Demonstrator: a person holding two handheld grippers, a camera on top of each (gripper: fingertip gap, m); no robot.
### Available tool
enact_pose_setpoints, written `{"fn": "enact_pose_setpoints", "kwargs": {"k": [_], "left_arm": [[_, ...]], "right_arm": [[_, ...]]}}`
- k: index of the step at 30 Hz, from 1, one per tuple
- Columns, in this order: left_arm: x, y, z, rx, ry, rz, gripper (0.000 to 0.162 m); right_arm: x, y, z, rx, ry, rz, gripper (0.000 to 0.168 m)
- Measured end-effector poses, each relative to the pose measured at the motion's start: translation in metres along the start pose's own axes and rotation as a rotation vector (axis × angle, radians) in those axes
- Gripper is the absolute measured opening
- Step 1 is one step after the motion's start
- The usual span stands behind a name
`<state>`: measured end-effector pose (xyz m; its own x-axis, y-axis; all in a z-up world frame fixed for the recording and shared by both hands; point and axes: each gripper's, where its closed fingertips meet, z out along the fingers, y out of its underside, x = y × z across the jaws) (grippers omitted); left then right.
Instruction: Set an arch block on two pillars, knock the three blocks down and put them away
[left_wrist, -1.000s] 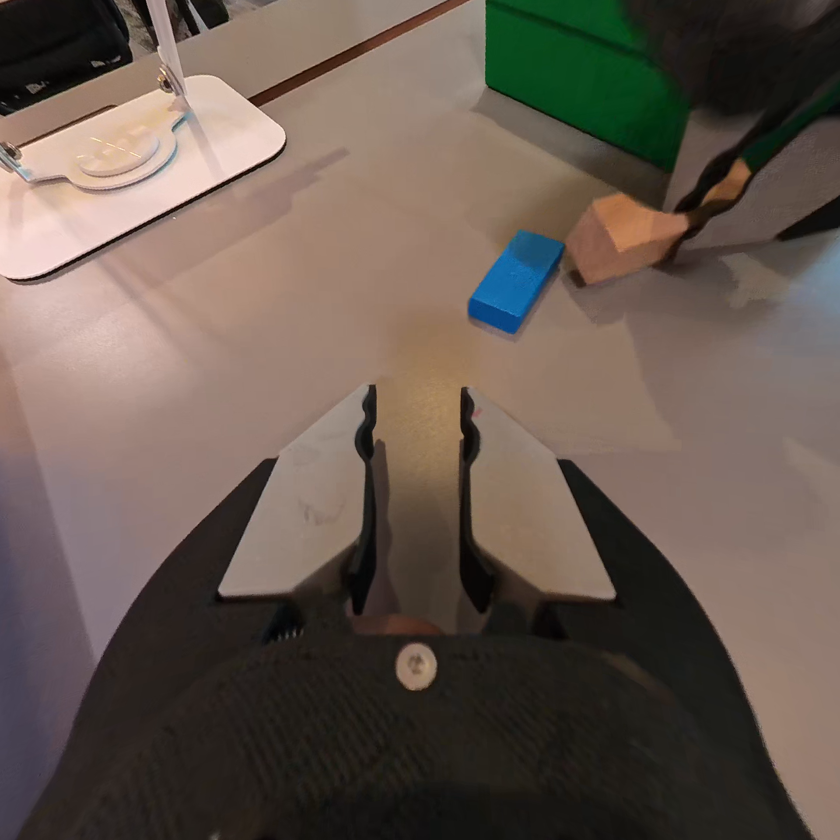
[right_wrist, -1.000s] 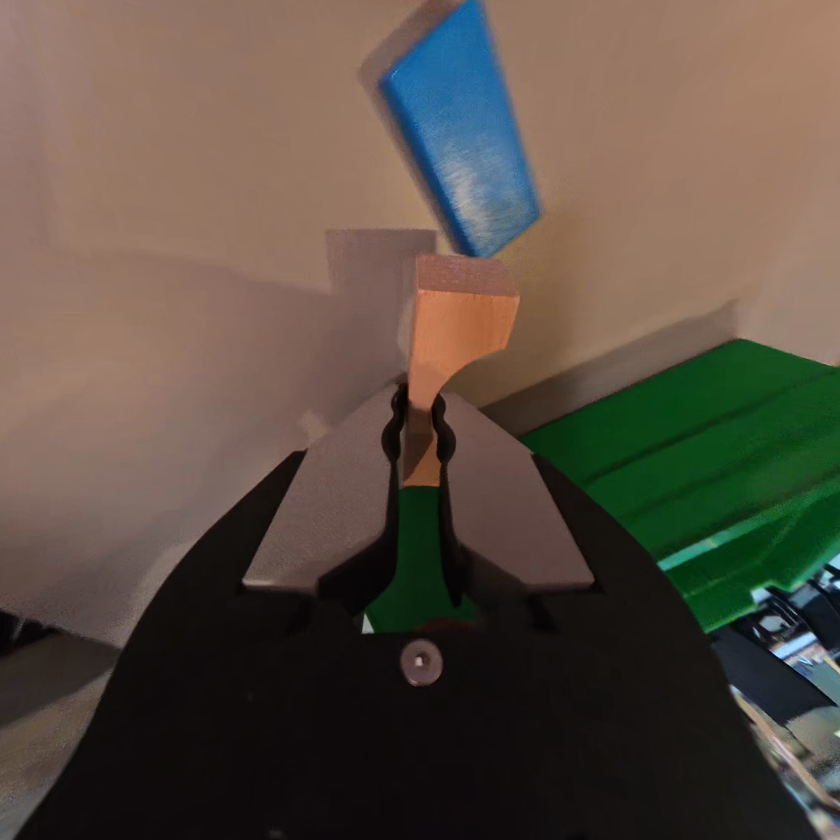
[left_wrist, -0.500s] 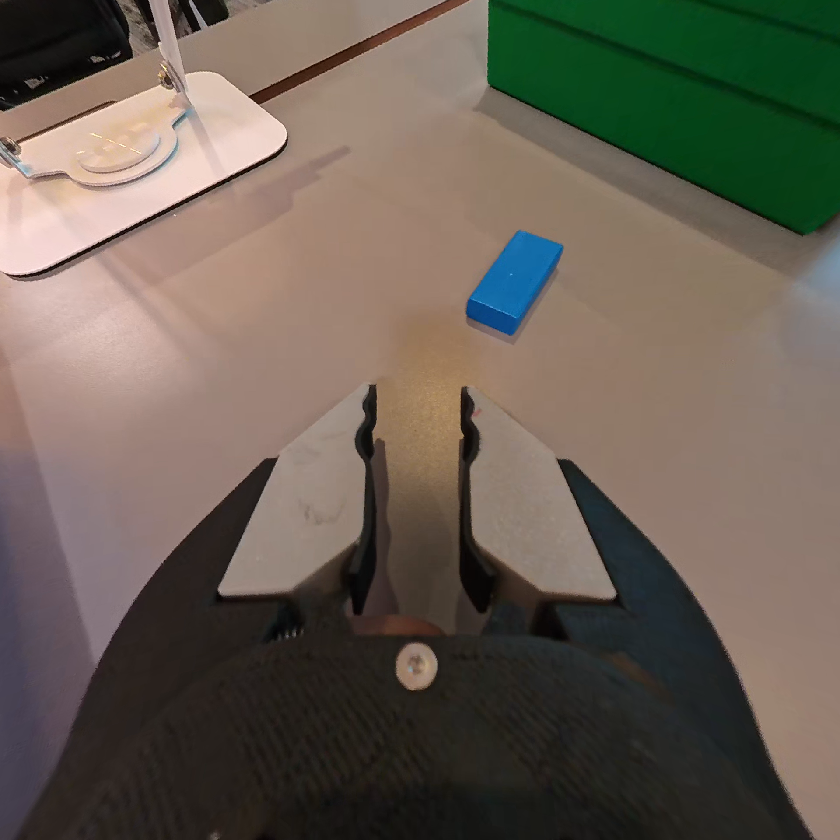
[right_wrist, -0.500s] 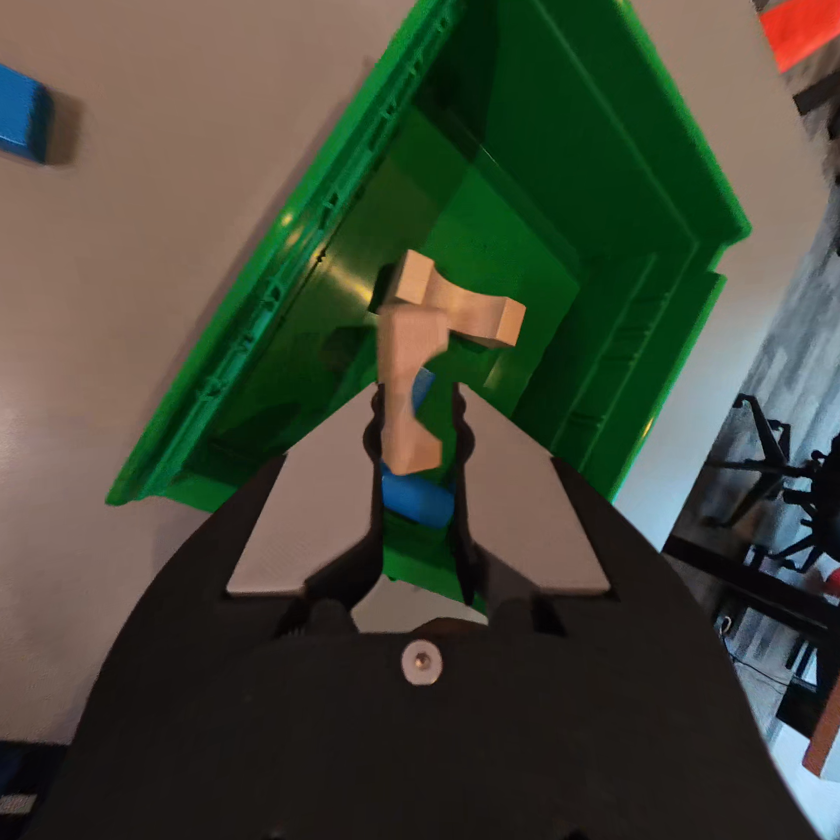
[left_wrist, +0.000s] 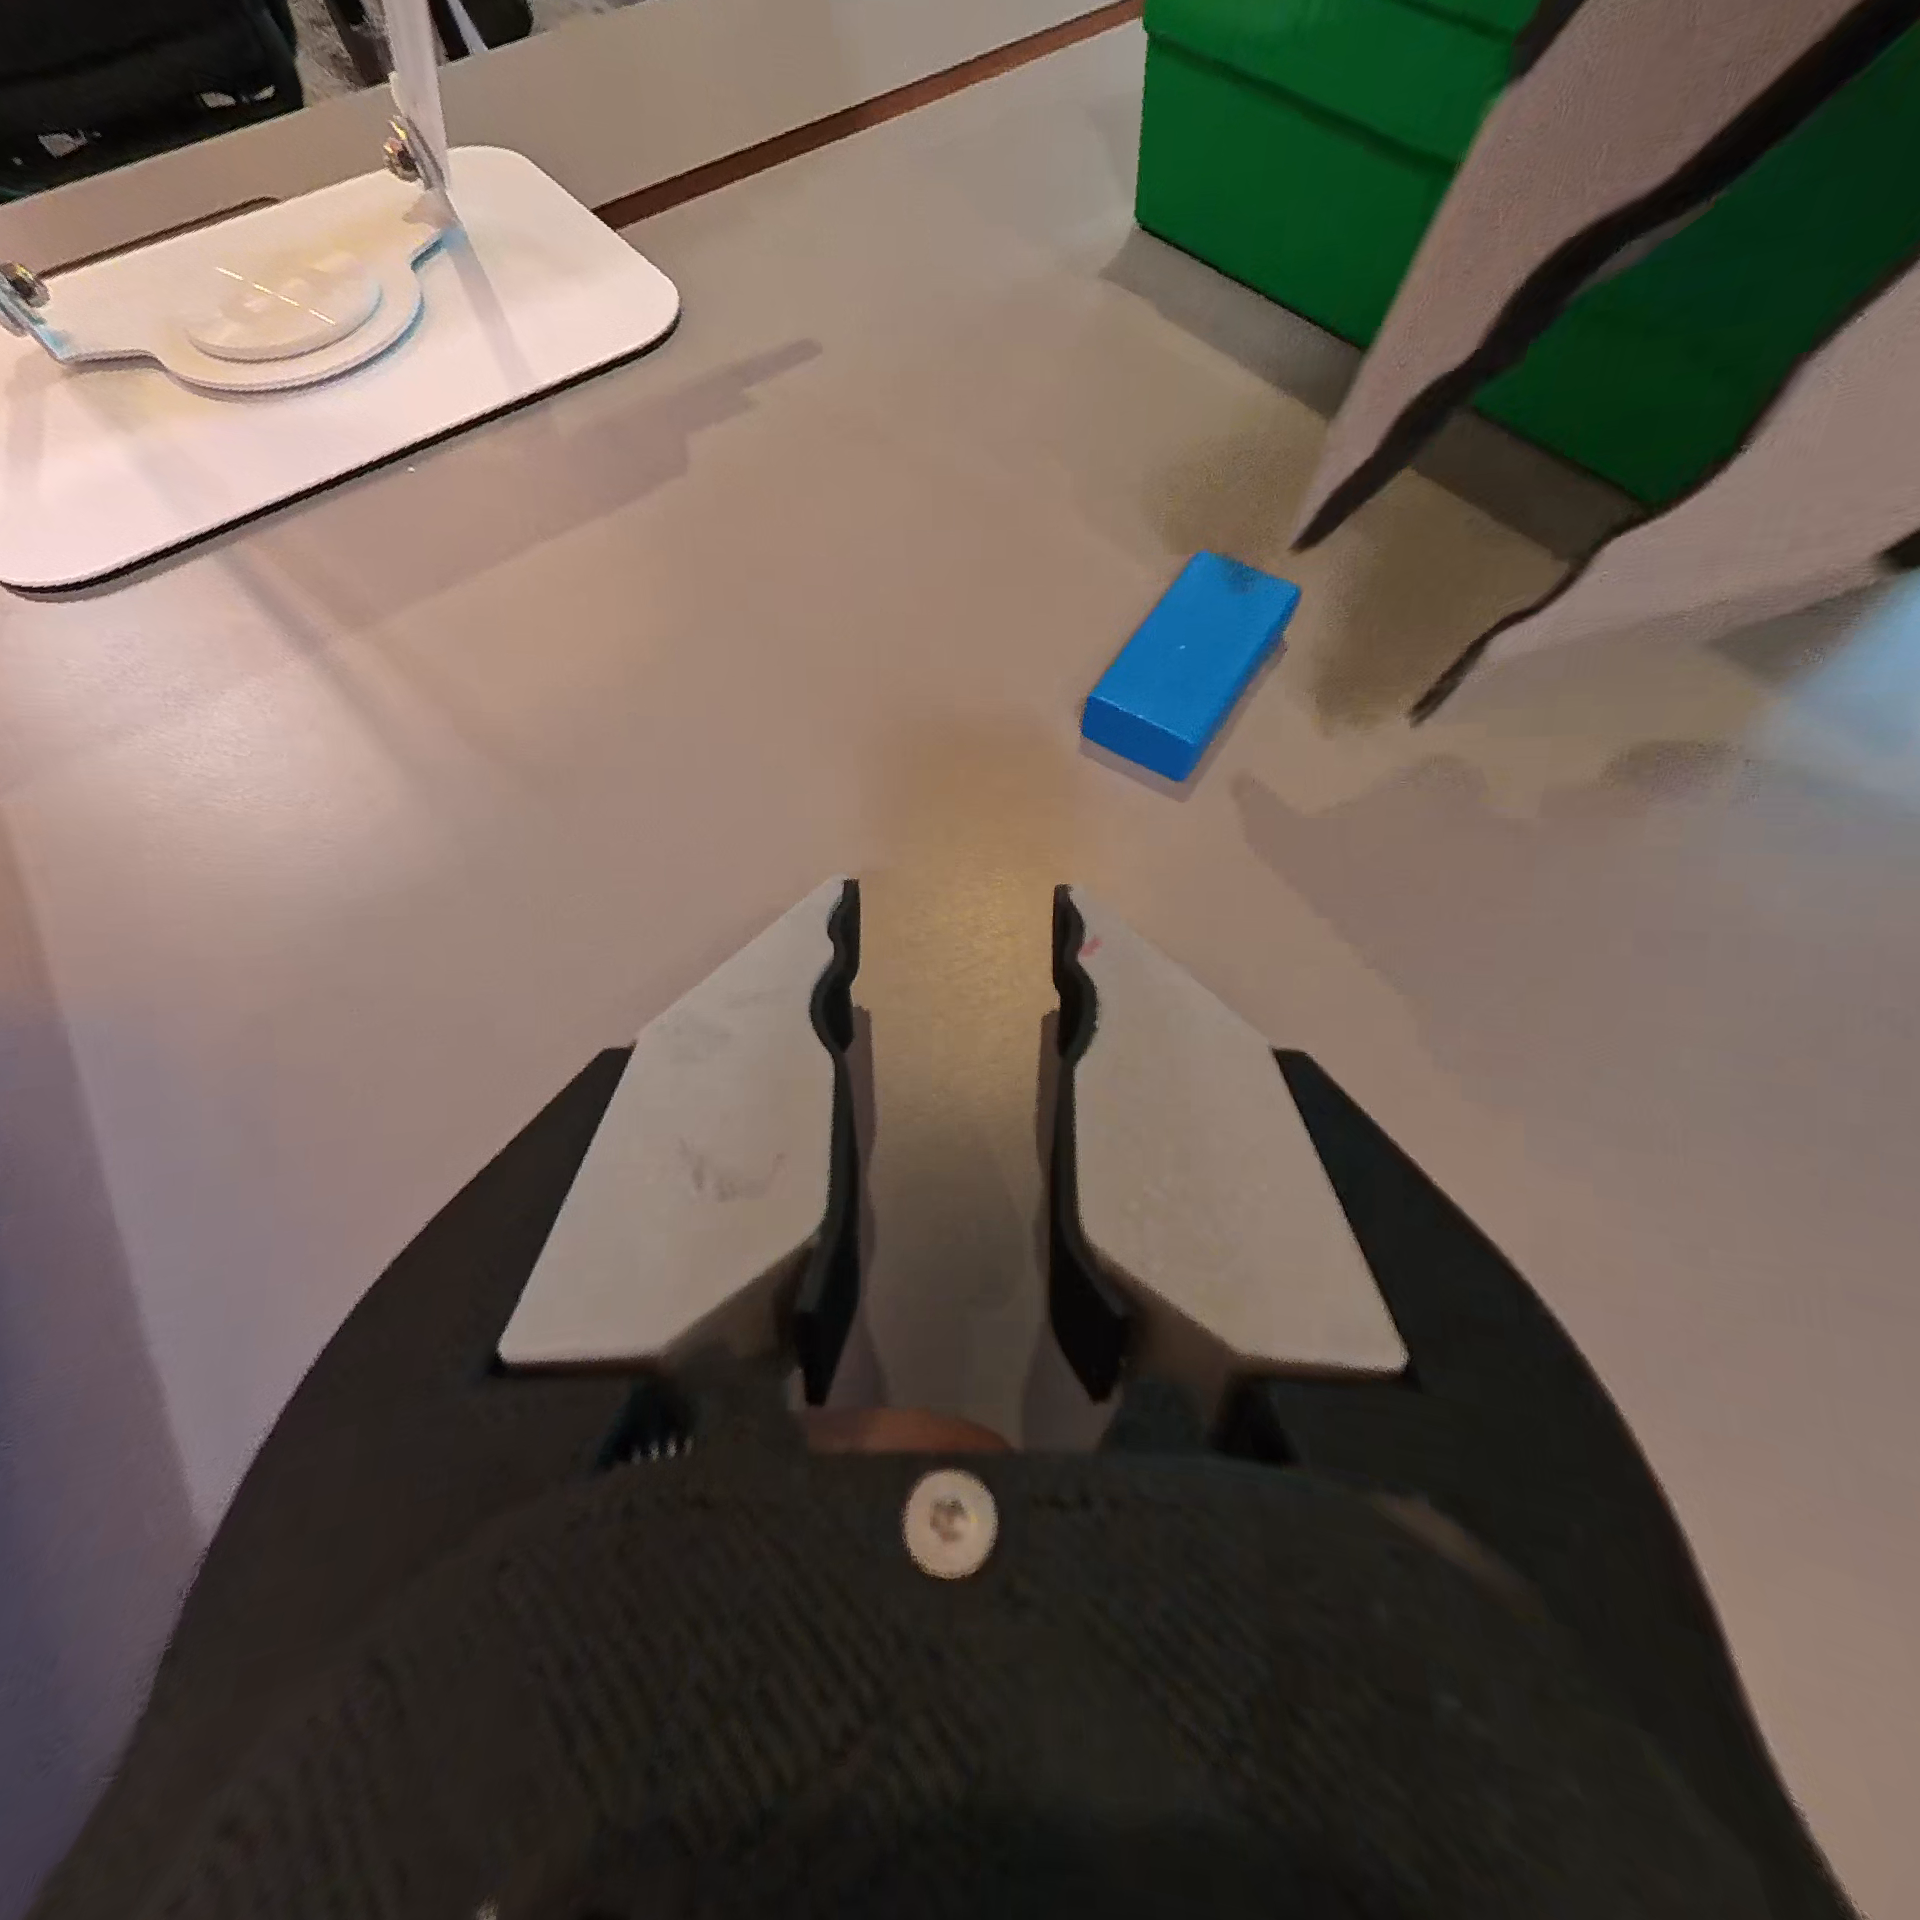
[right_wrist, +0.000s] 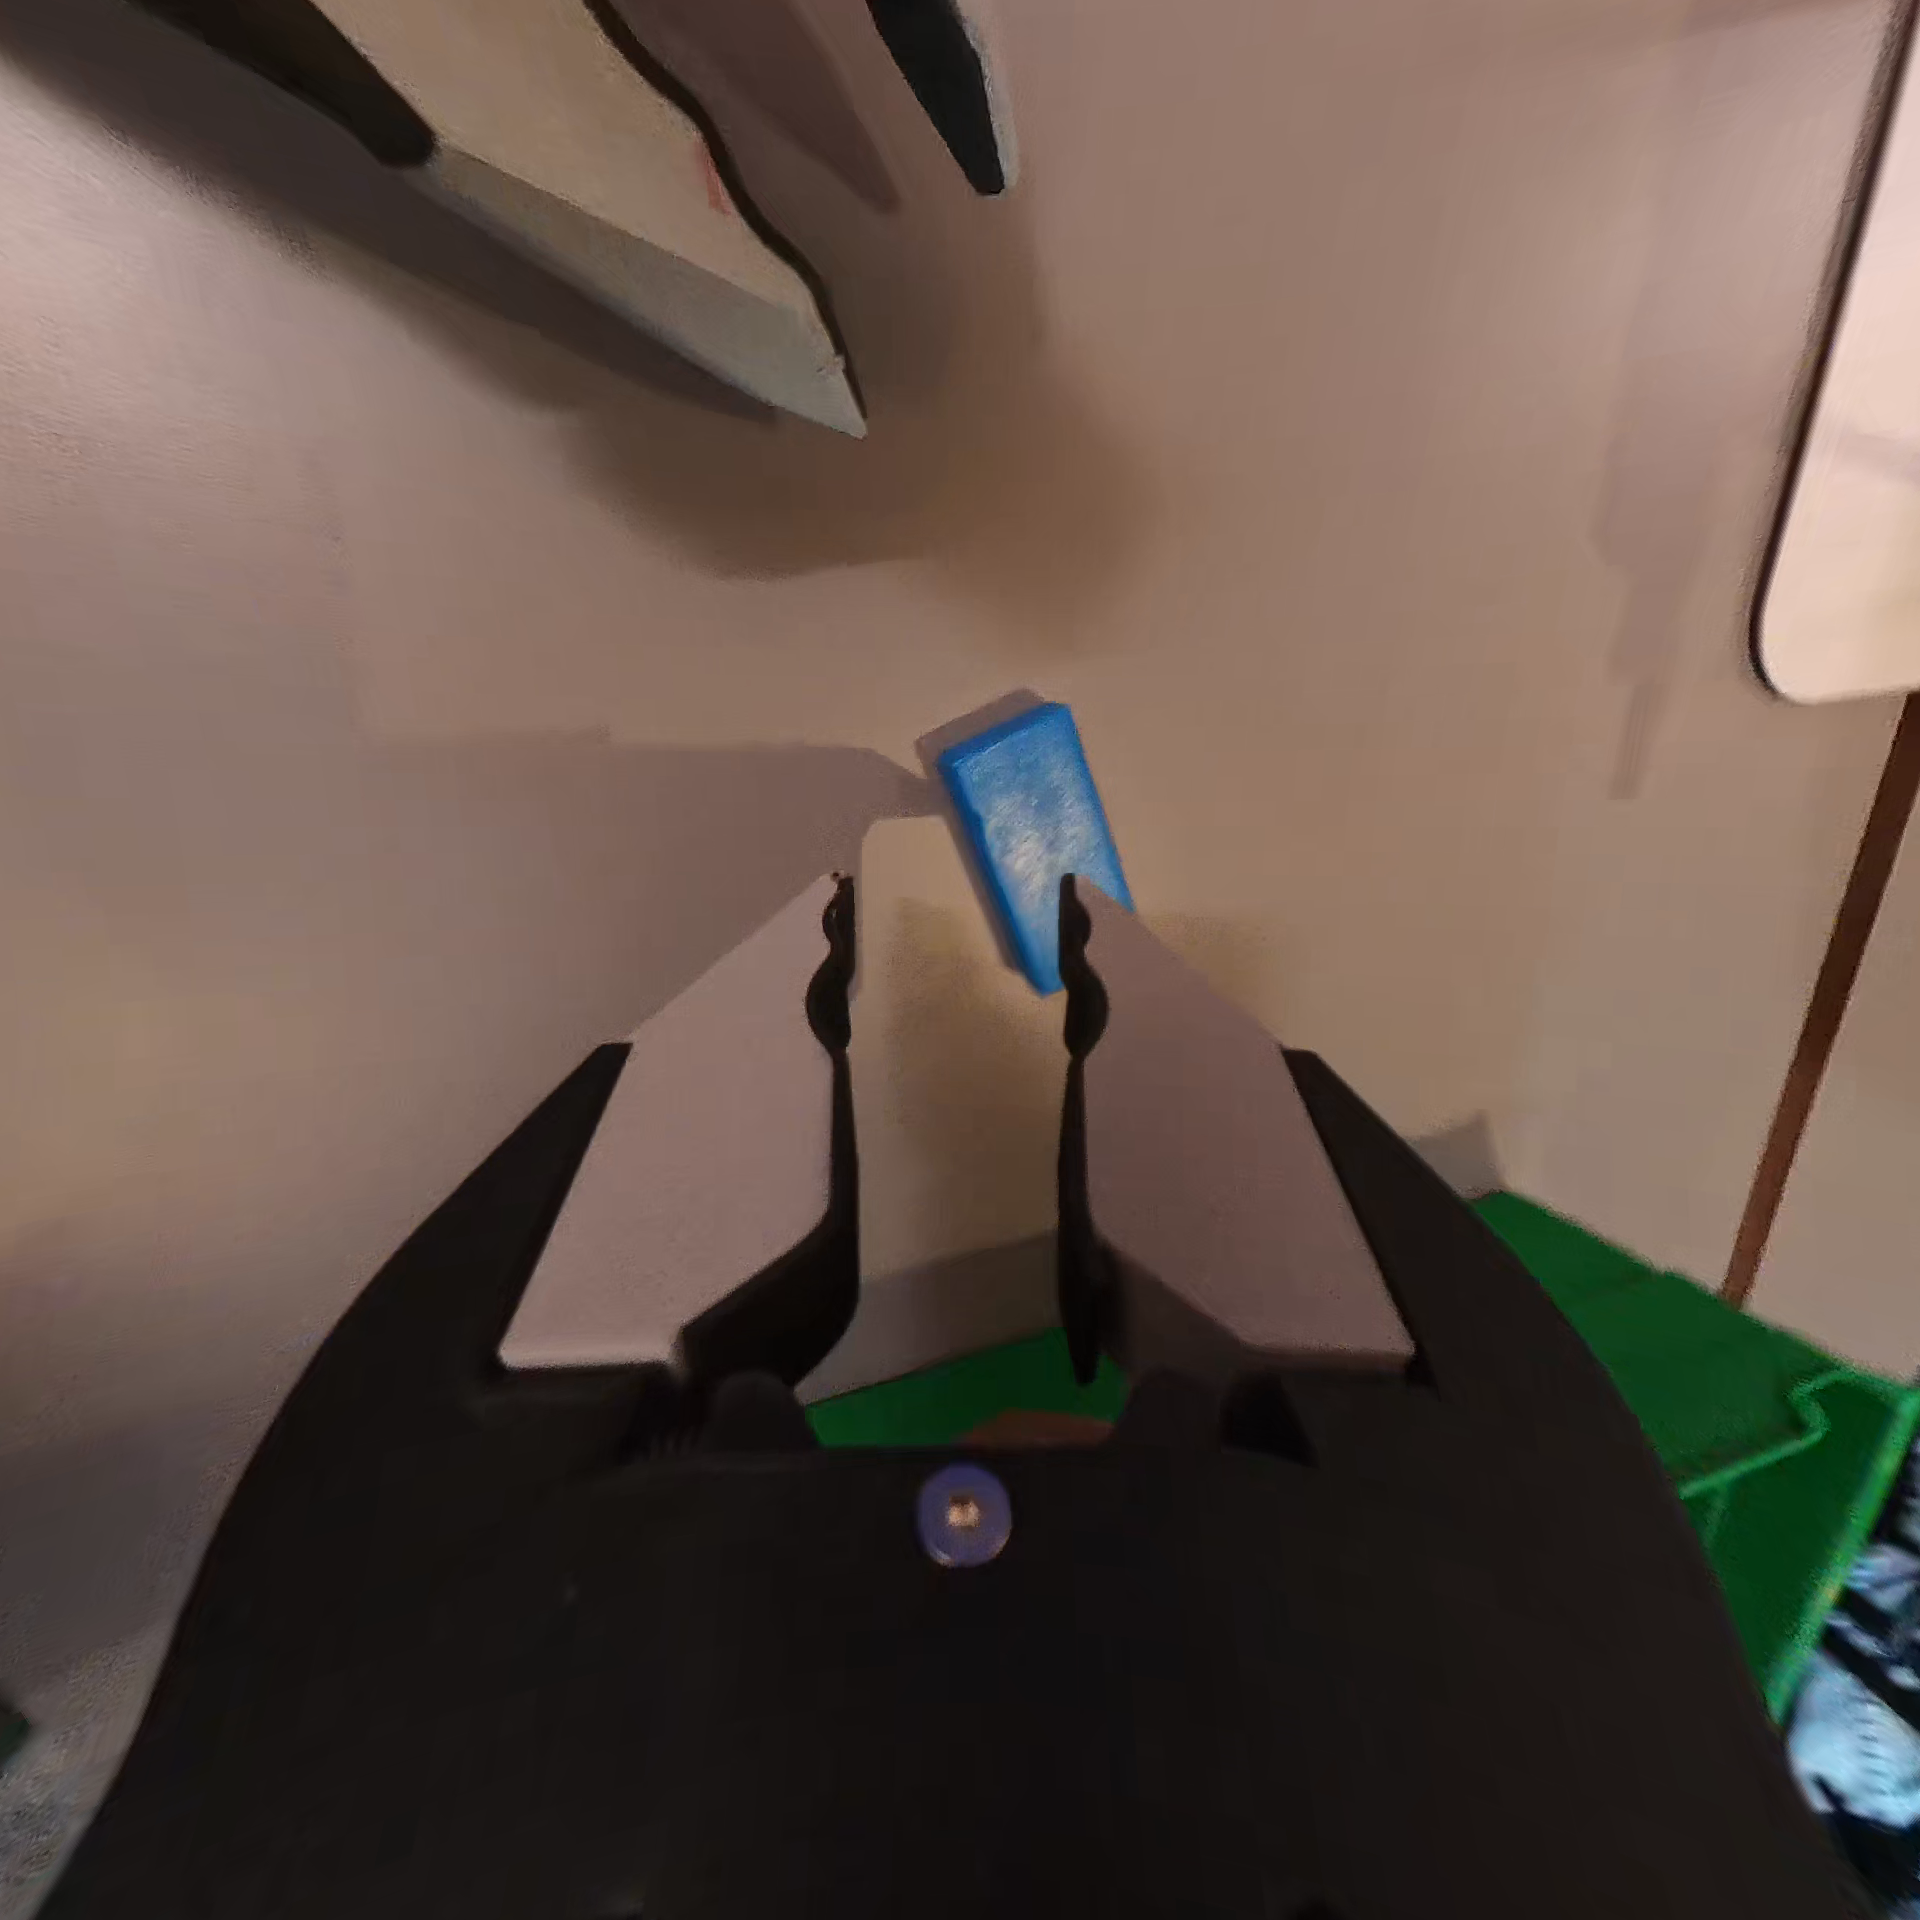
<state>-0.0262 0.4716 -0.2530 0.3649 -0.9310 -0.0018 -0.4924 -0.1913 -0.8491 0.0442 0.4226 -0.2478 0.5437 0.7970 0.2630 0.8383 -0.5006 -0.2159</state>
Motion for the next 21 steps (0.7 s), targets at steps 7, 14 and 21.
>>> {"fn": "enact_pose_setpoints", "kwargs": {"k": [7,14,21], "left_arm": [[-0.001,0.001,0.002,-0.013,0.003,-0.004,0.036],[-0.002,0.001,0.002,-0.012,0.01,-0.022,0.036],[0.0,0.0,0.002,-0.01,0.004,-0.005,0.036]], "right_arm": [[0.018,0.011,0.038,-0.102,-0.073,-0.139,0.038],[0.011,0.0,0.039,-0.03,-0.1,-0.122,0.013],[0.049,0.0,-0.052,0.206,0.213,-0.009,0.013]]}}
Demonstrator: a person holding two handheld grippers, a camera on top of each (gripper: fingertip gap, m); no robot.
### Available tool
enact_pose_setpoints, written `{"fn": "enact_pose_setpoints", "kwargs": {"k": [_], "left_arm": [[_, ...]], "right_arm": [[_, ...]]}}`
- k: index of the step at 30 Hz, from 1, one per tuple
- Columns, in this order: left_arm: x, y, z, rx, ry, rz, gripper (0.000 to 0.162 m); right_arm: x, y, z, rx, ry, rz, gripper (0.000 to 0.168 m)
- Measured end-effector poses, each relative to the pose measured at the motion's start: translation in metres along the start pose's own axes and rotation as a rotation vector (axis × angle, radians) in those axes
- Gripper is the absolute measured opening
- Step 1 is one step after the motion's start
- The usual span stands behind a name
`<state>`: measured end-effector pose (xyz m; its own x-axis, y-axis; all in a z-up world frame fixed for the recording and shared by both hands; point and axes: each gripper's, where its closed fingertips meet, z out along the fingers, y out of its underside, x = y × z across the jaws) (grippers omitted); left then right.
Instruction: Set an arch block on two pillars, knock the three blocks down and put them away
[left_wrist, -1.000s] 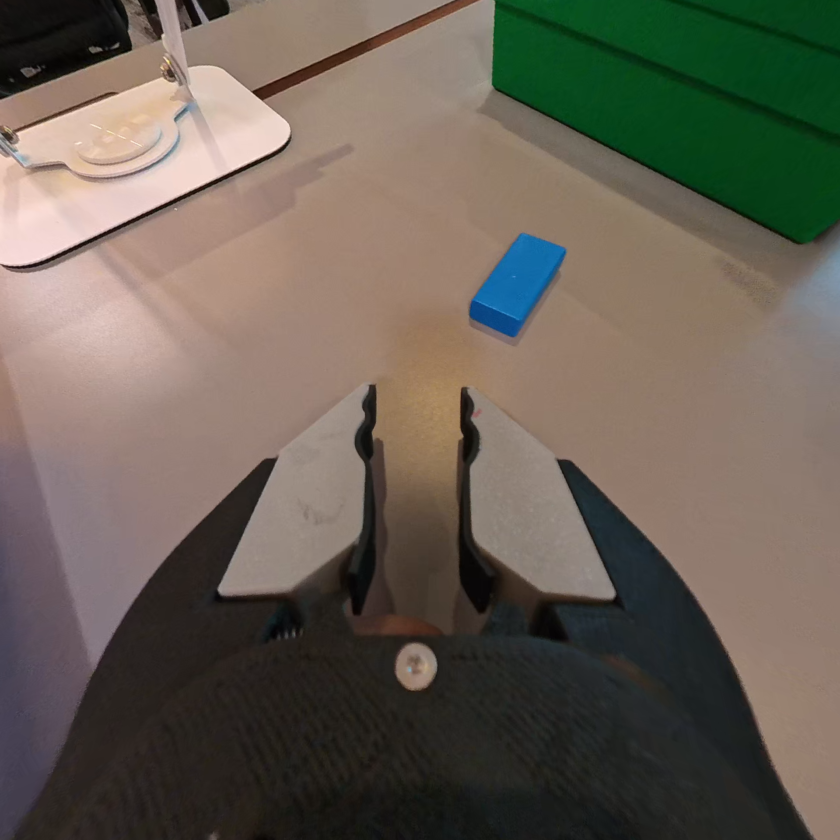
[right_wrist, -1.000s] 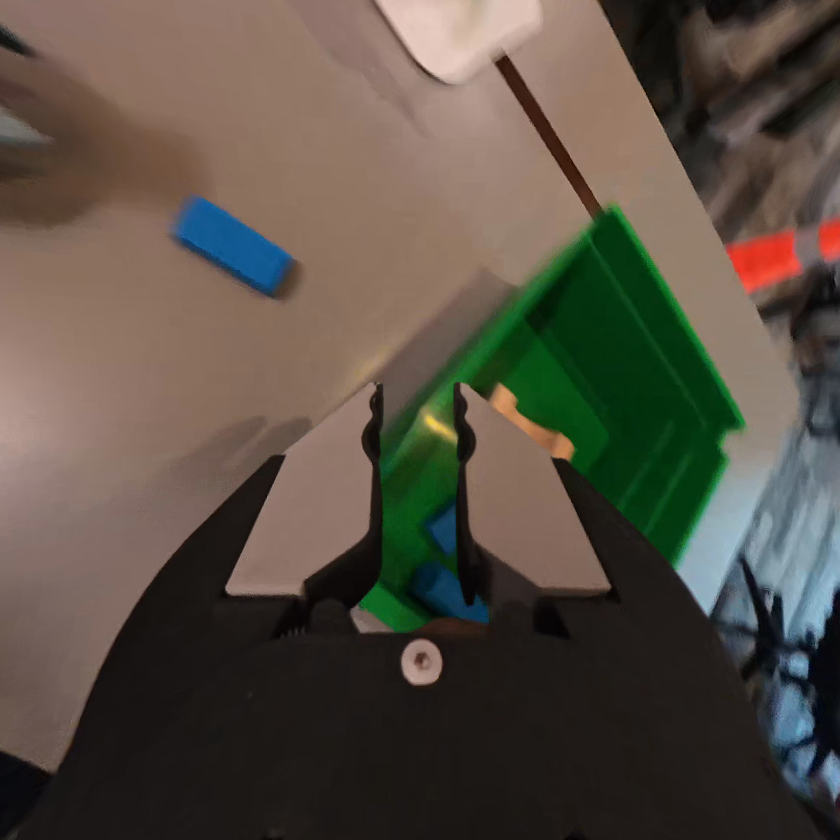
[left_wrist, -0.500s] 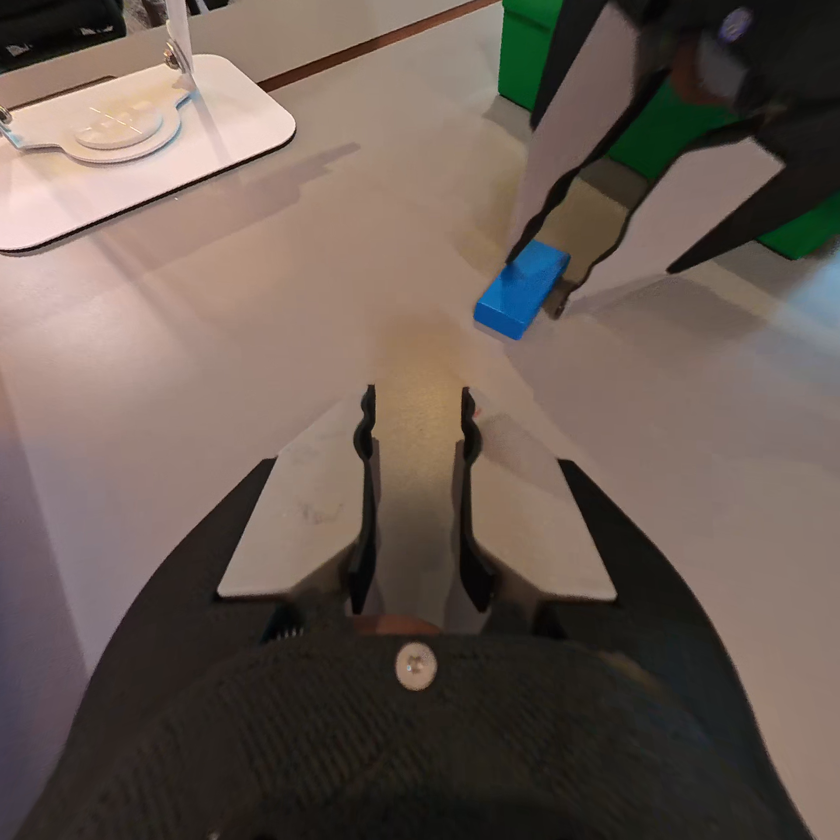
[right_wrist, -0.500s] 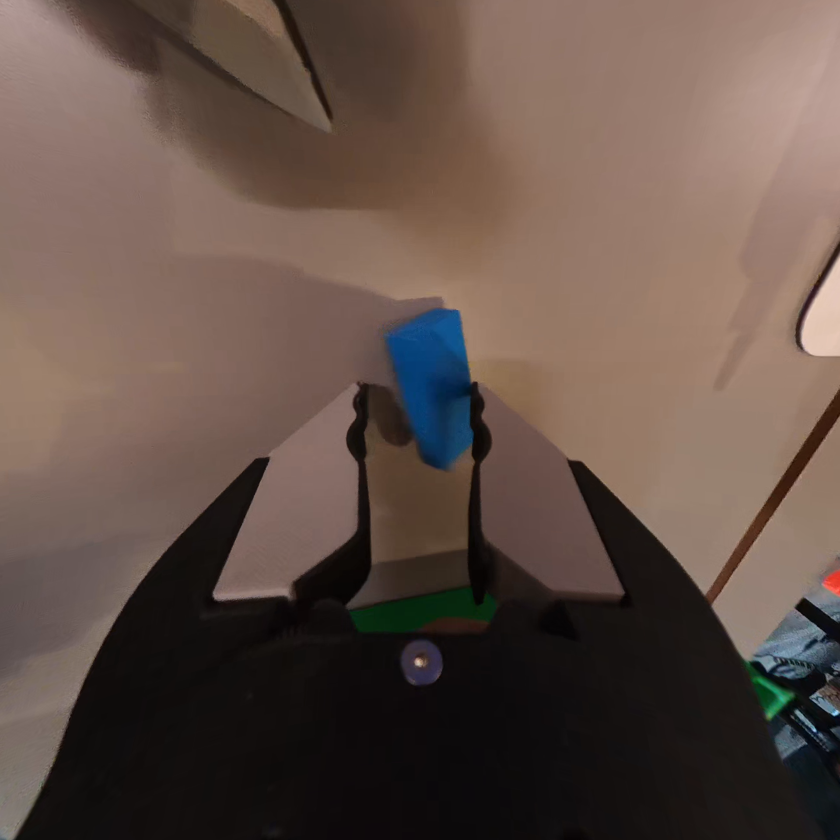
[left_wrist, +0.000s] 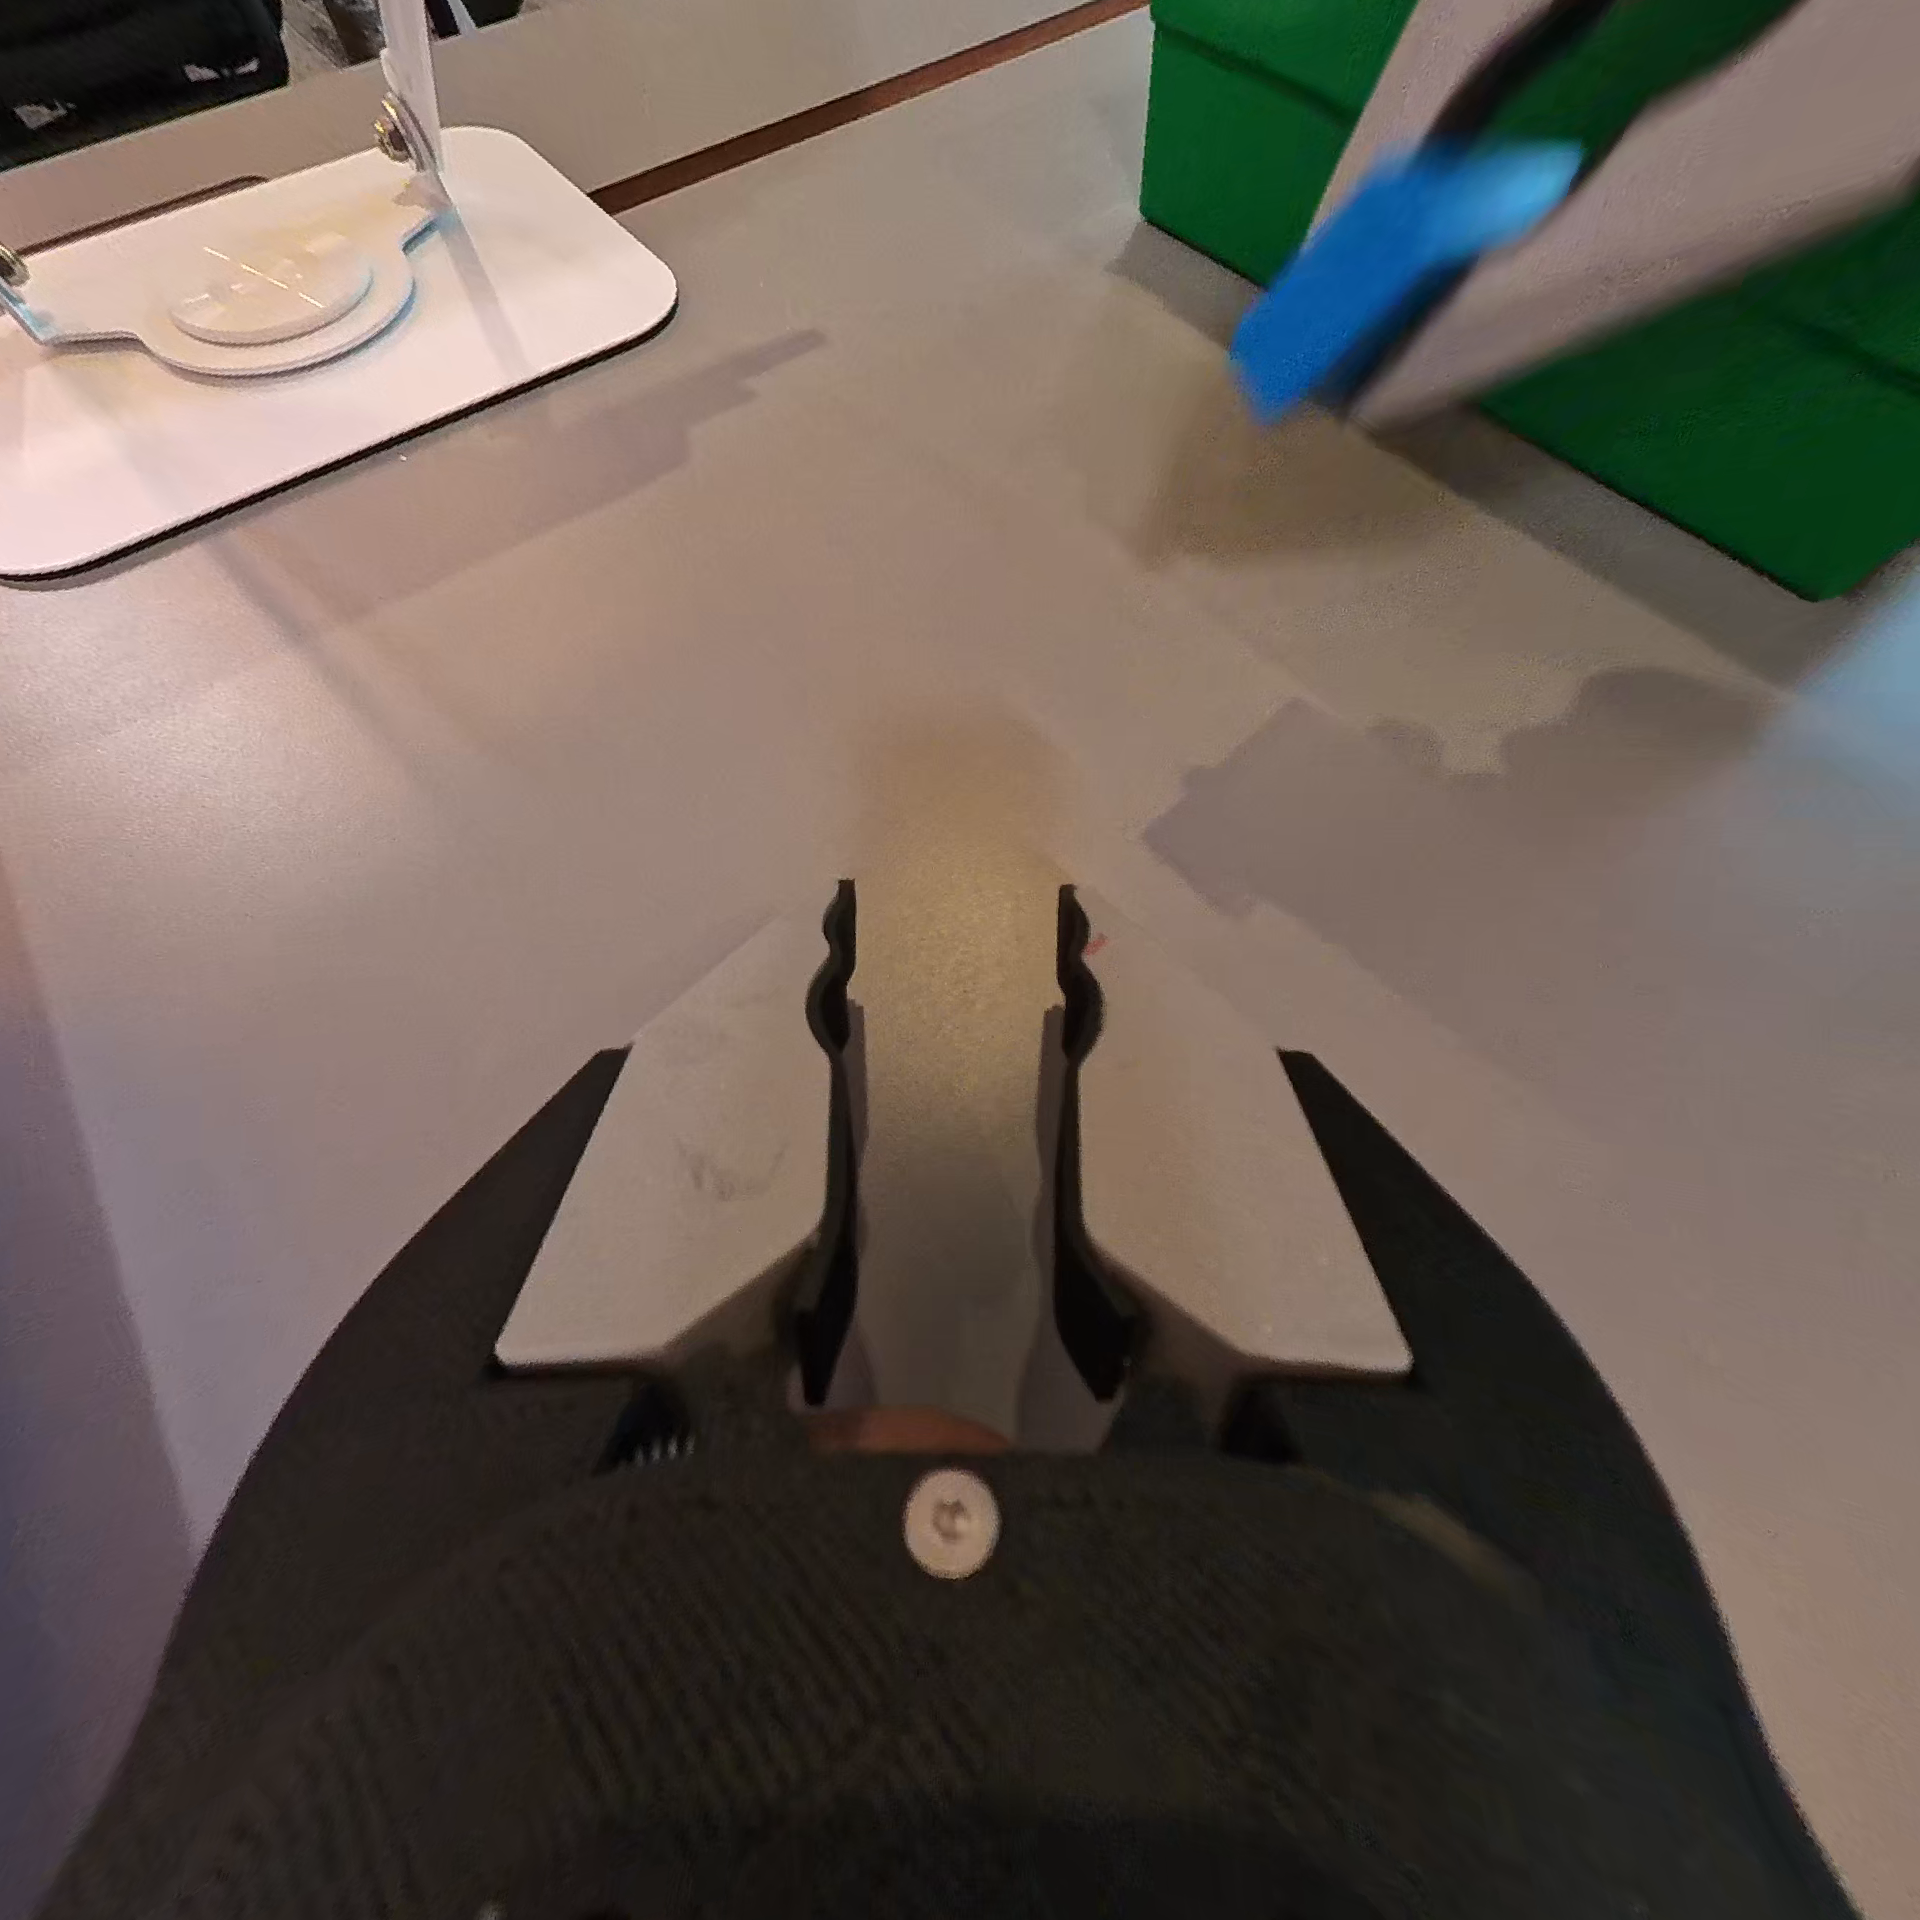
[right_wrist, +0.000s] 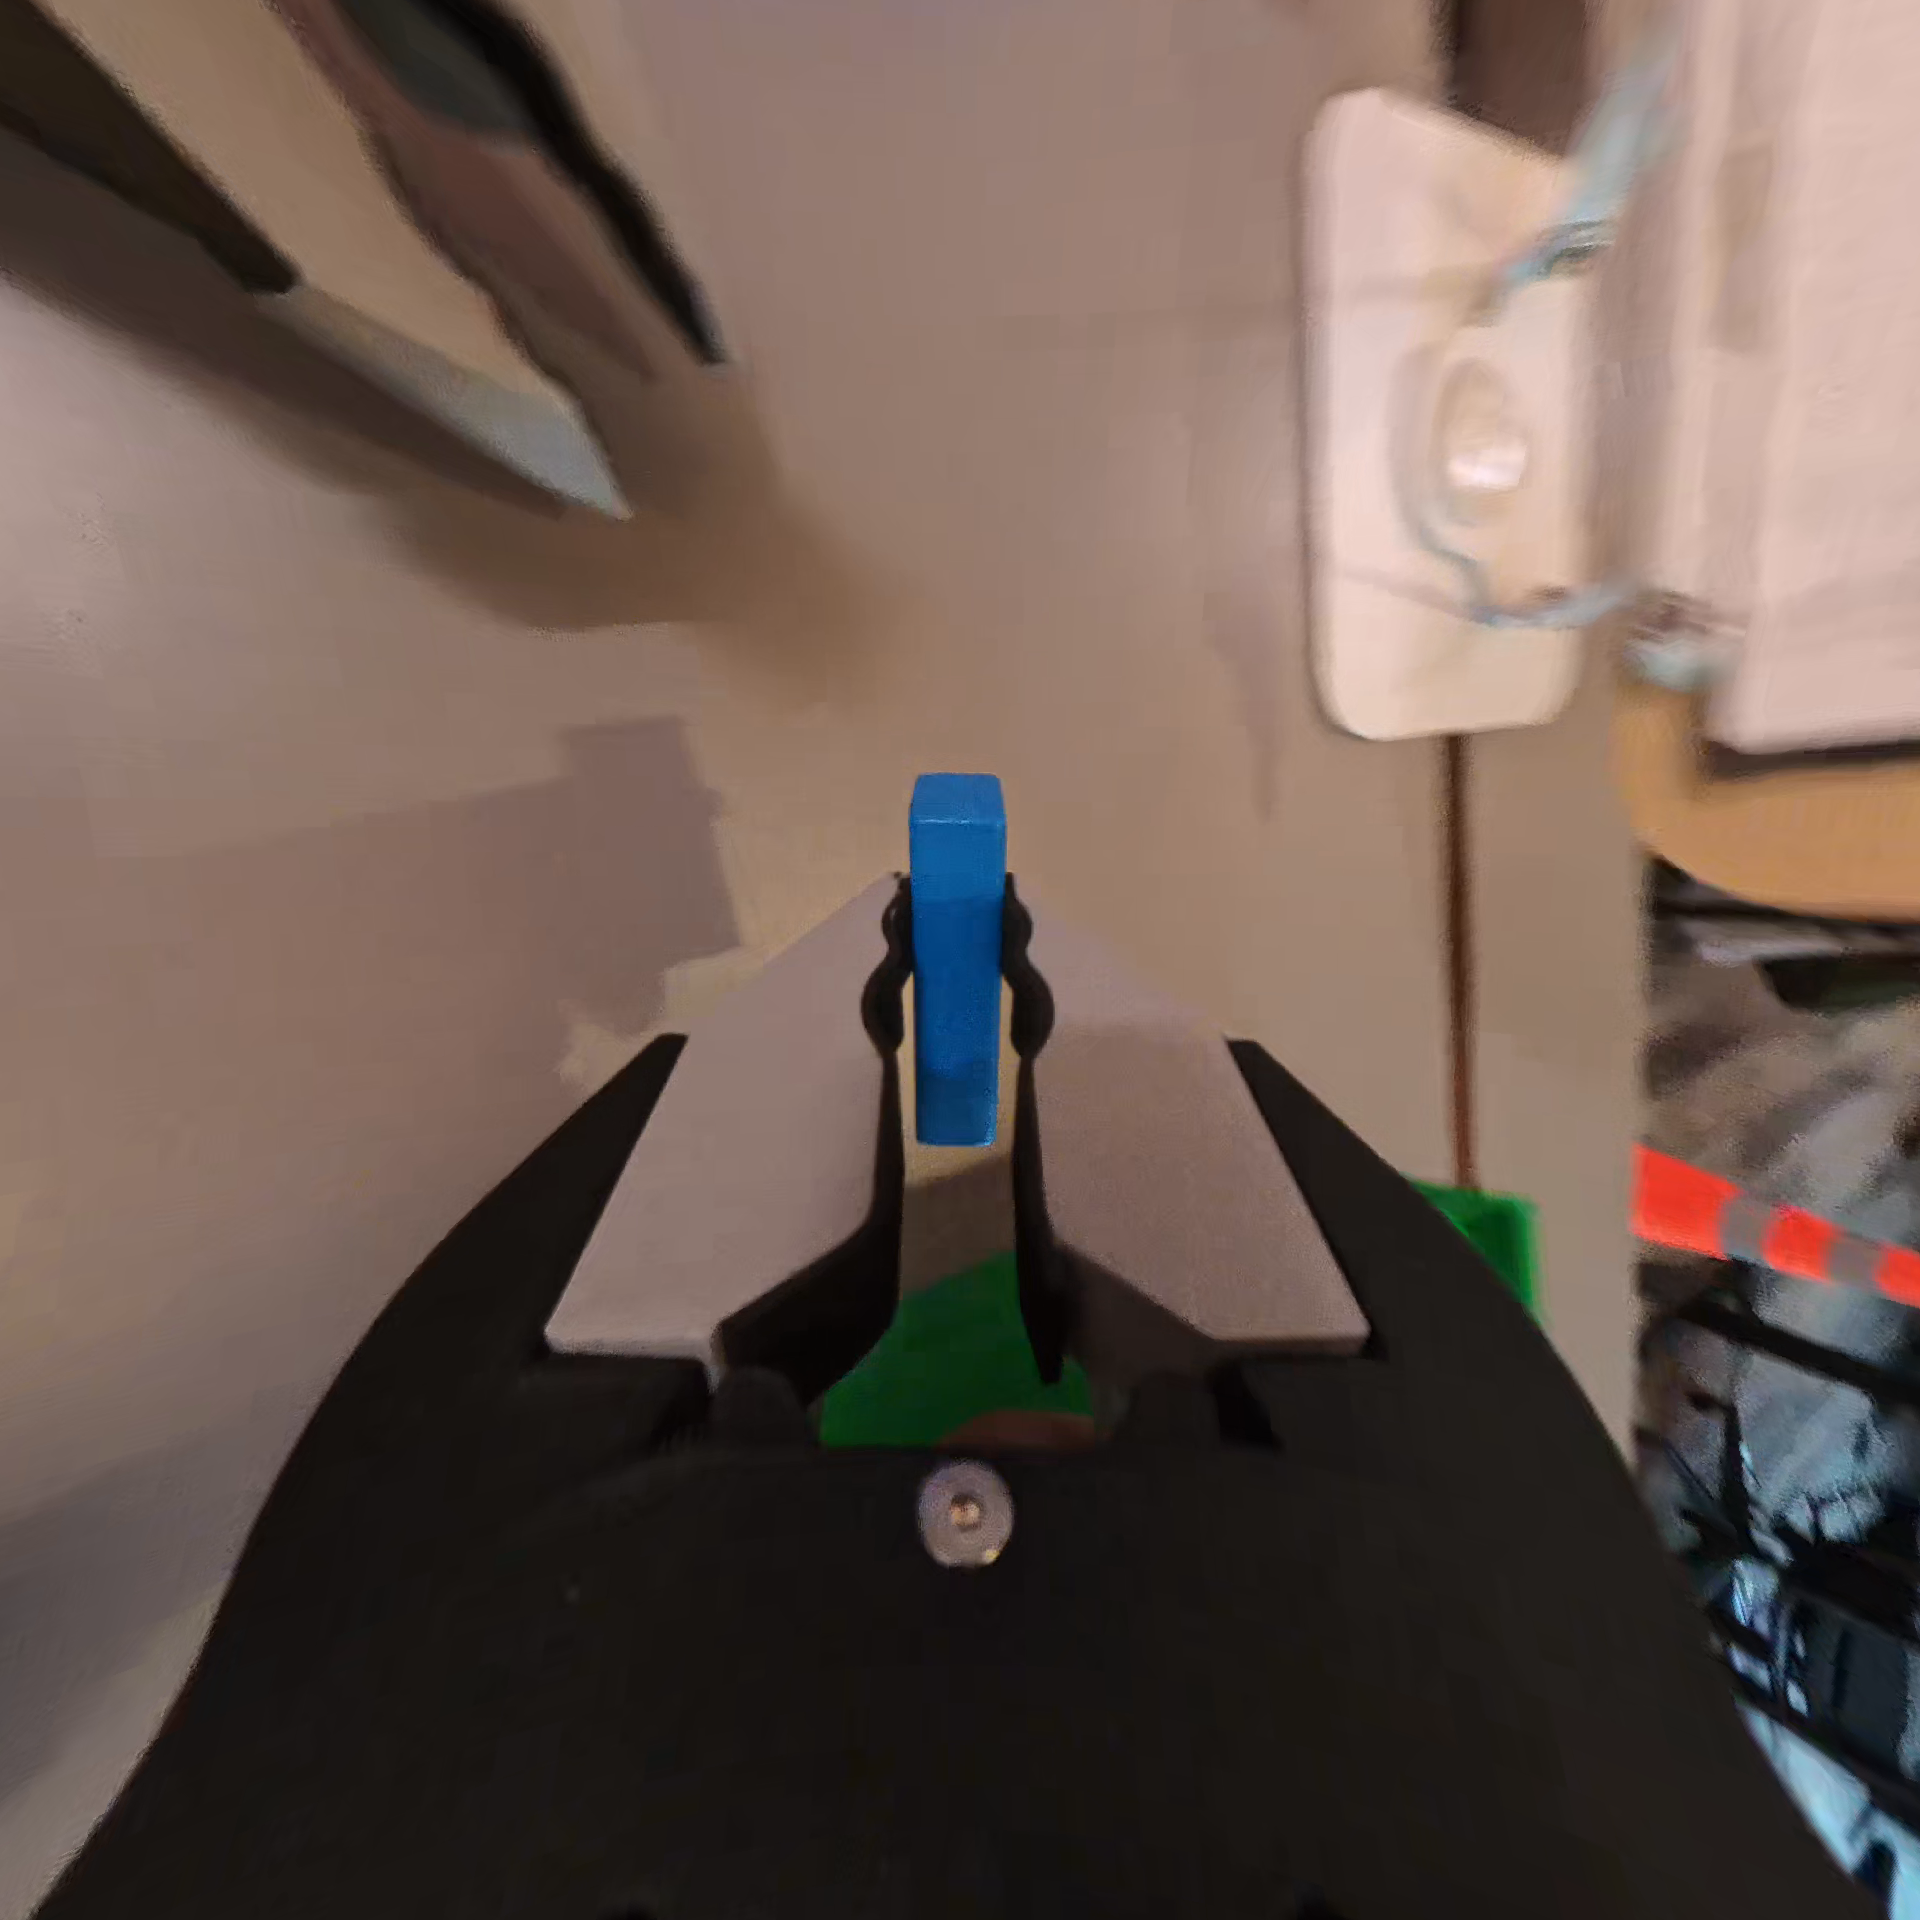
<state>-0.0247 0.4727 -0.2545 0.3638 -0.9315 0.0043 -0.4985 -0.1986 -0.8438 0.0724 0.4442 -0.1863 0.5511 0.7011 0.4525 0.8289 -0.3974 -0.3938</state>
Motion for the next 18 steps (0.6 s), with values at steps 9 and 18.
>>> {"fn": "enact_pose_setpoints", "kwargs": {"k": [9,18], "left_arm": [[0.001,0.0,0.0,0.003,-0.004,0.01,0.036],[0.001,0.0,0.0,0.0,-0.003,0.011,0.036]], "right_arm": [[0.07,0.138,-0.087,-0.159,0.32,0.527,0.026],[0.029,0.08,-0.1,0.233,0.384,0.709,0.036]]}}
